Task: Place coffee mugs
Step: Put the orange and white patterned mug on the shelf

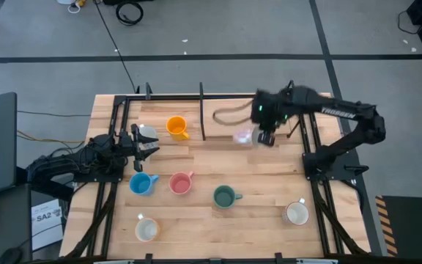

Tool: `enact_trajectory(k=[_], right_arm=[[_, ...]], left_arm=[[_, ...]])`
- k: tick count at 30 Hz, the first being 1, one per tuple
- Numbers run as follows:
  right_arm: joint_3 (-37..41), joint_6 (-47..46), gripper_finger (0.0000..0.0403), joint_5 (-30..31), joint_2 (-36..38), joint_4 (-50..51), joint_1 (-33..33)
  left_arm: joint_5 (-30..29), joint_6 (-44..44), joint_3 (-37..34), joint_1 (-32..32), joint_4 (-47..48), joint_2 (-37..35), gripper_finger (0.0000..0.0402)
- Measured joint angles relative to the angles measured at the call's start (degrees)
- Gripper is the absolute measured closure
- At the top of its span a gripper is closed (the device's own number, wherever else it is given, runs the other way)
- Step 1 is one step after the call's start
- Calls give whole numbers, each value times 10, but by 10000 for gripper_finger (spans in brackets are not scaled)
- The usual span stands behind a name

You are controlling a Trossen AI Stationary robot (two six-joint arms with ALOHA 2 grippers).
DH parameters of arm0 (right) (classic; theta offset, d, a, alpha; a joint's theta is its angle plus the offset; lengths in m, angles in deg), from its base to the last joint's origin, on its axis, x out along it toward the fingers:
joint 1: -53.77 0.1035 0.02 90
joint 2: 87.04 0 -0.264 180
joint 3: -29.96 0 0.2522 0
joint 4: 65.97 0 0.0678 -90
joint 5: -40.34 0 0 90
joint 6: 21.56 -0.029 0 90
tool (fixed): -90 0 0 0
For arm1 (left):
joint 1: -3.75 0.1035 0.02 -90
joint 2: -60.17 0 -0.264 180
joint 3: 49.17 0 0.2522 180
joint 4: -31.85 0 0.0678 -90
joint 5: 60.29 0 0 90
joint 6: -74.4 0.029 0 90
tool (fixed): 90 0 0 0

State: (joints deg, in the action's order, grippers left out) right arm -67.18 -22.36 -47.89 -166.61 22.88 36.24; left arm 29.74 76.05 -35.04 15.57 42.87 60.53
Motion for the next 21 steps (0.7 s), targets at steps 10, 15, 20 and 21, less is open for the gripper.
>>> enact_trajectory(k=[10,15,20,21], right_arm=[[-25,138,386,-3,0,38,-202],[-25,192,386,-3,0,70,-276],[-25,220,386,-4,-5,71,-320],[-25,221,386,-8,-10,74,-327]], left_arm=[[0,0,0,0,0,0,235],[0,0,0,0,0,0,235],[0,0,0,0,0,0,235],[0,0,0,0,0,0,235]])
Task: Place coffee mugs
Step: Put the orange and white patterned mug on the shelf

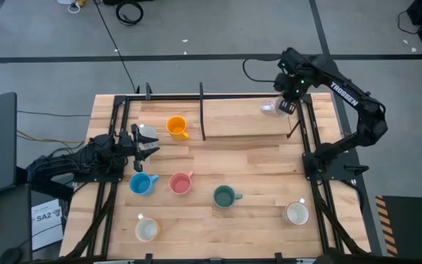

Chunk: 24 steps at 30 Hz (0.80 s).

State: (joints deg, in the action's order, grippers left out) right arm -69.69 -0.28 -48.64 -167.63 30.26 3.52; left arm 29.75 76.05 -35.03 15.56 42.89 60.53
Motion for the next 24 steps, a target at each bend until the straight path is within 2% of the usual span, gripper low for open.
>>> enact_trajectory(k=[13,18,24], right_arm=[[0,32,386,-11,-131,76,-15],[0,33,386,-4,-154,75,-15],[-1,30,386,37,-167,78,-12]], left_arm=[[0,0,0,0,0,0,235],[0,0,0,0,0,0,235],[0,0,0,0,0,0,235]])
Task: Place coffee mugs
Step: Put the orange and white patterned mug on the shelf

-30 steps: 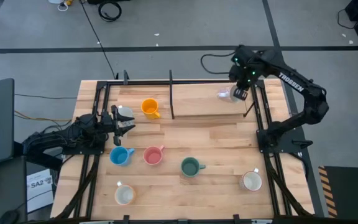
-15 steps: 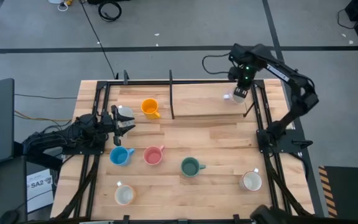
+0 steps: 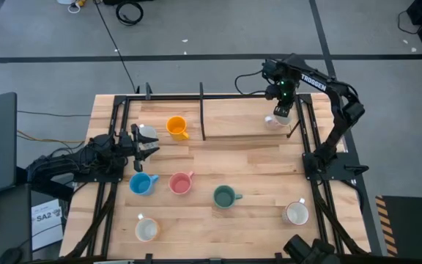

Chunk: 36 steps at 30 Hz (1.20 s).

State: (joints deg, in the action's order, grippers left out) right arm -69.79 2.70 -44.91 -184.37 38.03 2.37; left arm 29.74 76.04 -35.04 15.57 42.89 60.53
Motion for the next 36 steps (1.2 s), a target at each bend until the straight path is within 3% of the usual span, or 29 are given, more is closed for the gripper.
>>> enact_trajectory(k=[27,36], right_arm=[[1,-3,344,-2,4,-2,0],[1,-7,284,-3,4,-2,0]], left_arm=[[0,0,0,0,0,0,235],[0,0,0,0,0,0,235]])
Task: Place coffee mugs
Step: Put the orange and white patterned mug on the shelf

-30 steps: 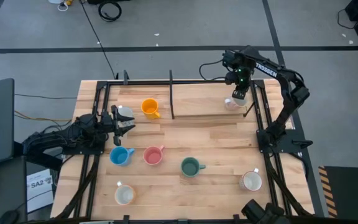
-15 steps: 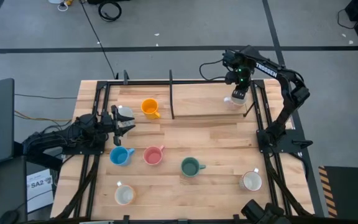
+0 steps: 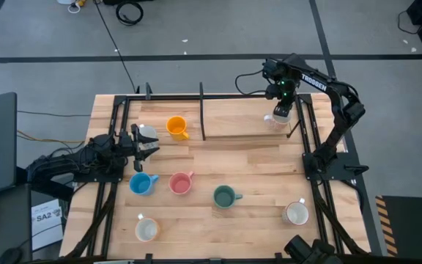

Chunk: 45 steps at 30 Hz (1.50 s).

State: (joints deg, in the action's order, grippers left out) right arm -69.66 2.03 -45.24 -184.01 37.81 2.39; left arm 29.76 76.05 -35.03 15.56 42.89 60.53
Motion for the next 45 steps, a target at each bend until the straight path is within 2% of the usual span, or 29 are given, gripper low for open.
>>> enact_trajectory(k=[7,16,23,28,32,35,42,45], right_arm=[[0,1,239,0,0,-2,0],[-10,4,237,3,0,0,0],[-92,4,236,0,0,0,0],[-174,0,237,-26,1,0,9],[-224,-48,237,-49,13,-1,36],[-230,-78,237,-61,34,0,68],[-166,-163,237,-60,104,0,179],[-120,-195,237,-34,133,-2,224]], left_arm=[[0,0,0,0,0,0,235],[0,0,0,0,0,0,235],[0,0,0,0,0,0,235],[0,0,0,0,0,0,235],[0,0,0,0,0,0,235],[0,0,0,0,0,0,235],[0,0,0,0,0,0,235],[0,0,0,0,0,0,235]])
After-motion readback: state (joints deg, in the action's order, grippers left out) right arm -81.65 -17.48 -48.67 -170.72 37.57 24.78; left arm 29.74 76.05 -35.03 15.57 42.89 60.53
